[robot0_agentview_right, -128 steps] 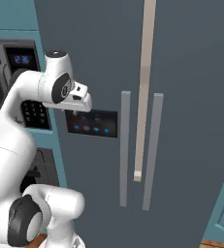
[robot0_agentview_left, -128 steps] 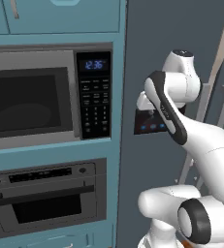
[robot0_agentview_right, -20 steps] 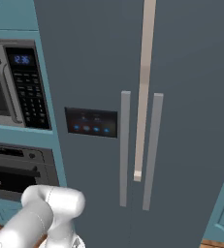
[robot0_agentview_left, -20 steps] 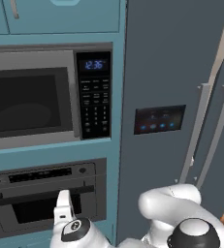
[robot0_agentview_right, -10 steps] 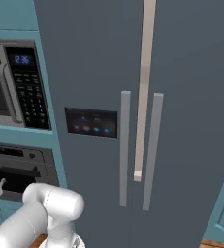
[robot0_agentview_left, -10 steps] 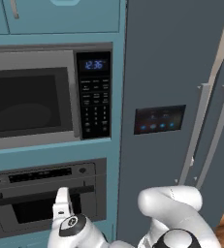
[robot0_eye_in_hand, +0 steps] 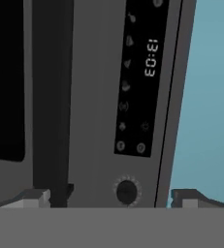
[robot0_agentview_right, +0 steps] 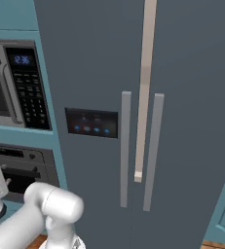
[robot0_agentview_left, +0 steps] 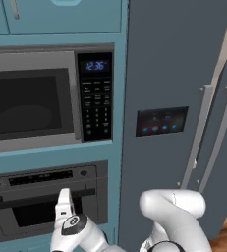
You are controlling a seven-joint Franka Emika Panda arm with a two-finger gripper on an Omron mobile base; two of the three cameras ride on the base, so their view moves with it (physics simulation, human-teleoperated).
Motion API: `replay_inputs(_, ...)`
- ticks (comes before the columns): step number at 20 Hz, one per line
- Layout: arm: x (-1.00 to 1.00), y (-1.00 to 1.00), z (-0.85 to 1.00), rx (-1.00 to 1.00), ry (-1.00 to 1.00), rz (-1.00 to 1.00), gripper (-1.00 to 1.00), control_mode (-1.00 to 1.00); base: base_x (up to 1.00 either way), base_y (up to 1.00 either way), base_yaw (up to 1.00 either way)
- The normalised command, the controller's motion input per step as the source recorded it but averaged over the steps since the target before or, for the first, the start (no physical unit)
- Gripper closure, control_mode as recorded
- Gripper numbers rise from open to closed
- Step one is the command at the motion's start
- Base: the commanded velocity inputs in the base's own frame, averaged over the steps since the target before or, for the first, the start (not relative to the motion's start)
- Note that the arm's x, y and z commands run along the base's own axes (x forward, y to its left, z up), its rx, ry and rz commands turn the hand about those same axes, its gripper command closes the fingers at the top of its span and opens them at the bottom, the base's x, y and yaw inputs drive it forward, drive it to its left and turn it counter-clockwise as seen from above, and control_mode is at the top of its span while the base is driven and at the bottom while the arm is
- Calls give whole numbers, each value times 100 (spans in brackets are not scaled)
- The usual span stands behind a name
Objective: Take the fish from the oven and place it on the plate on the counter.
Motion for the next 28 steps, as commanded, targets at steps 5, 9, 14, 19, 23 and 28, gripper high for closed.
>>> replay_inputs(5, 33, 0, -30, 0, 0, 0, -100, -100, 0, 0, 0)
replay_inputs(9, 35, 0, -32, 0, 0, 0, -100, -100, 0, 0, 0)
replay_inputs(14, 28, 0, -46, 0, -1, 0, -100, -100, 0, 0, 0)
replay_inputs(19, 12, 0, -43, 0, -2, 0, -100, -100, 0, 0, 0)
replay_inputs(23, 11, 6, -5, 0, 0, 0, -100, -100, 0, 0, 0)
replay_inputs(28, 4, 2, 0, 0, 0, 0, -100, -100, 0, 0, 0)
